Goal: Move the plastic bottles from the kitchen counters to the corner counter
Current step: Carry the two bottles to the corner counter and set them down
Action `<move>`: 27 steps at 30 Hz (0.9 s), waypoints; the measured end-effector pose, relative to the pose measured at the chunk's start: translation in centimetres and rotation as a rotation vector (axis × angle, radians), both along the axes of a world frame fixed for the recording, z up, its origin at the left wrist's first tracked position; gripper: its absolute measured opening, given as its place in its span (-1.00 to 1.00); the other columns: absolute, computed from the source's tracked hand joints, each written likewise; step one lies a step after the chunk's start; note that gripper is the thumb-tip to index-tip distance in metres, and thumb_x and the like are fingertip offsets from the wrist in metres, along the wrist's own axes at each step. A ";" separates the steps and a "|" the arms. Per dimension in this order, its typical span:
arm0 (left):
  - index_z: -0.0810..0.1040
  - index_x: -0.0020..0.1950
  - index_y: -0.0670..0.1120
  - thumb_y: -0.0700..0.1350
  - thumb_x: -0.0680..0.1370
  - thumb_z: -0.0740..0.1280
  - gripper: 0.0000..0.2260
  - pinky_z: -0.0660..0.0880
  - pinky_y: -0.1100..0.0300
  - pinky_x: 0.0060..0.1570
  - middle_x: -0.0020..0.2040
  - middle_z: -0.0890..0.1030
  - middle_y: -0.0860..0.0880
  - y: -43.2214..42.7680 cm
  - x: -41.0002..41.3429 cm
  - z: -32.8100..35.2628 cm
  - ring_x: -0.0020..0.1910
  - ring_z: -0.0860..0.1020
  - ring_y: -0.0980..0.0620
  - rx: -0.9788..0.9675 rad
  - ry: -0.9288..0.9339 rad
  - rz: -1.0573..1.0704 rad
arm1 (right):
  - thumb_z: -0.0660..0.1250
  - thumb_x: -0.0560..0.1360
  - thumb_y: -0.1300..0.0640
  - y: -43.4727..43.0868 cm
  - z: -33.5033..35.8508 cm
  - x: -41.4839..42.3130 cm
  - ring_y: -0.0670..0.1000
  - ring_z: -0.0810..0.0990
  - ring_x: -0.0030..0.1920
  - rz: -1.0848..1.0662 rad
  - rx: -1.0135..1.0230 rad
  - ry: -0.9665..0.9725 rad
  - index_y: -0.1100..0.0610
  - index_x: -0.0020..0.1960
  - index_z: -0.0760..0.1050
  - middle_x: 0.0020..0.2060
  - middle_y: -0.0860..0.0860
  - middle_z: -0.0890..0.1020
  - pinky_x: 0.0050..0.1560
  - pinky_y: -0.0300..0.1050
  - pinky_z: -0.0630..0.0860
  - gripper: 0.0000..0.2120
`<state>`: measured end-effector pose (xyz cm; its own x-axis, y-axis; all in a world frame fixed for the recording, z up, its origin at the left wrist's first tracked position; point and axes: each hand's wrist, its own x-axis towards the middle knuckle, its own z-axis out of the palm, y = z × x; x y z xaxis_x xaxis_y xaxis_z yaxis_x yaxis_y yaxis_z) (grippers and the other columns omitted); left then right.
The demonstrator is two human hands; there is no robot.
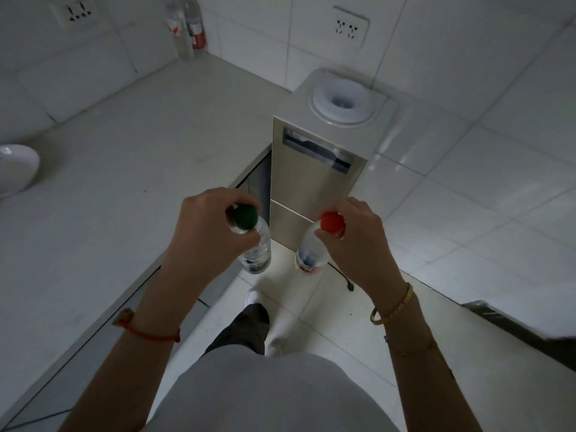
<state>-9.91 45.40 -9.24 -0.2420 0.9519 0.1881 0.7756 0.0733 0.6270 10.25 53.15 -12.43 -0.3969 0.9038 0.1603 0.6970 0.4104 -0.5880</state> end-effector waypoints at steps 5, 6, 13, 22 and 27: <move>0.65 -0.03 0.02 -0.20 0.27 0.53 -0.69 0.56 0.24 -0.09 -0.16 0.65 0.10 4.3 -2.3 -0.8 -0.21 0.58 0.17 -0.017 -0.007 0.065 | 0.46 0.39 0.17 5.3 -1.0 -2.6 -0.08 0.44 -0.01 0.046 -0.039 -0.005 0.14 0.08 0.51 0.01 0.04 0.57 0.06 -0.28 0.36 -0.72; 0.65 -0.03 0.03 -0.20 0.27 0.53 -0.69 0.56 0.23 -0.10 -0.17 0.65 0.11 5.3 -2.8 -0.9 -0.21 0.58 0.18 -0.017 -0.013 0.078 | 0.46 0.40 0.16 6.6 -1.1 -3.3 -0.08 0.44 -0.01 0.061 -0.045 -0.013 0.14 0.08 0.51 0.01 0.04 0.57 0.06 -0.28 0.36 -0.72; 0.64 -0.04 0.03 -0.20 0.27 0.53 -0.69 0.57 0.25 -0.11 -0.14 0.66 0.10 13.3 -7.4 -1.8 -0.18 0.59 0.18 0.002 -0.067 0.163 | 0.44 0.39 0.21 16.3 -1.6 -9.2 -0.09 0.42 -0.01 0.157 -0.056 0.003 0.12 0.01 0.51 -0.09 -0.09 0.48 0.00 -0.40 0.31 -0.78; 0.65 -0.03 -0.04 -0.24 0.28 0.52 -0.70 0.56 0.17 -0.11 -0.13 0.66 0.04 22.5 -13.0 -1.6 -0.19 0.57 0.10 0.046 -0.025 0.196 | 0.44 0.38 0.27 26.8 -1.5 -16.6 -0.08 0.41 -0.05 0.211 0.026 0.040 0.14 0.00 0.51 -0.06 0.00 0.57 -0.10 -0.49 0.27 -0.78; 0.64 -0.03 -0.01 -0.23 0.28 0.51 -0.70 0.56 0.17 -0.08 -0.12 0.66 0.06 26.8 -15.6 -1.5 -0.17 0.57 0.12 0.039 -0.039 0.256 | 0.44 0.39 0.25 31.8 -1.5 -20.2 -0.09 0.42 -0.03 0.243 0.034 0.031 0.13 0.00 0.52 -0.04 0.02 0.59 -0.09 -0.52 0.23 -0.78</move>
